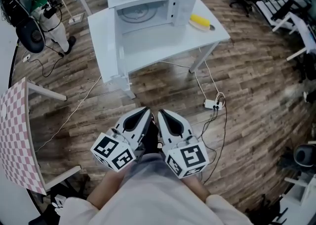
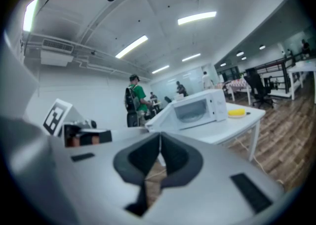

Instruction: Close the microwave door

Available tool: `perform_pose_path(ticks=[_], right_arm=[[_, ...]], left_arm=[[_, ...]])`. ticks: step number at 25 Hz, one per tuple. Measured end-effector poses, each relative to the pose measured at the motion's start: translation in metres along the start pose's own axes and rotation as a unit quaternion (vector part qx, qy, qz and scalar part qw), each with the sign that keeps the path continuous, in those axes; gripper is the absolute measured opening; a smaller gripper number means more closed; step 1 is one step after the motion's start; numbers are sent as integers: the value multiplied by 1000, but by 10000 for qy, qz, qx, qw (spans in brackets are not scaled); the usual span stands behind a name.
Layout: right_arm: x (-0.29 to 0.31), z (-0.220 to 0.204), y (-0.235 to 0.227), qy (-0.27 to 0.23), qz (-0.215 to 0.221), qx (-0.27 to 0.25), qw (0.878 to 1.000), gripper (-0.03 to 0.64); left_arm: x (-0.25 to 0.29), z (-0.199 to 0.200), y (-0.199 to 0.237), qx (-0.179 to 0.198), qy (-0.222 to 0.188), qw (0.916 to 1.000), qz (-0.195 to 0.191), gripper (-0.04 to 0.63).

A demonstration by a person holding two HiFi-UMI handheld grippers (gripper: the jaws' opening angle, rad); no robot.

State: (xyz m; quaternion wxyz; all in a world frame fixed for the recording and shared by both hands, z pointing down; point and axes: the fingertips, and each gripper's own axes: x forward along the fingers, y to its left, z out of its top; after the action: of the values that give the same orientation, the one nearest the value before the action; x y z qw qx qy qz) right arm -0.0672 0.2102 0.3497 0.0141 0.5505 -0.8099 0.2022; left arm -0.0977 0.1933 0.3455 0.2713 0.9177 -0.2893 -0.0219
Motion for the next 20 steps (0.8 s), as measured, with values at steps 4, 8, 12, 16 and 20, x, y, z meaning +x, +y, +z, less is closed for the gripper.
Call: perform_pose_path(ticks=[4, 8, 12, 16, 20], right_arm=[[33, 11, -9, 36, 123, -28, 9999, 23], [62, 24, -18, 66, 211, -95, 9997, 23], [90, 38, -25, 105, 316, -162, 9993, 23], [118, 52, -22, 124, 458, -272, 9985, 23], [143, 67, -16, 71, 571, -390, 9976, 23]], left_arm=[[21, 16, 19, 17, -13, 10000, 1, 14], [40, 32, 38, 41, -40, 10000, 22, 14], [55, 54, 54, 40, -156, 9999, 34, 14], [59, 75, 74, 4, -314, 9995, 94, 14], [61, 99, 90, 63, -443, 9990, 87, 12]])
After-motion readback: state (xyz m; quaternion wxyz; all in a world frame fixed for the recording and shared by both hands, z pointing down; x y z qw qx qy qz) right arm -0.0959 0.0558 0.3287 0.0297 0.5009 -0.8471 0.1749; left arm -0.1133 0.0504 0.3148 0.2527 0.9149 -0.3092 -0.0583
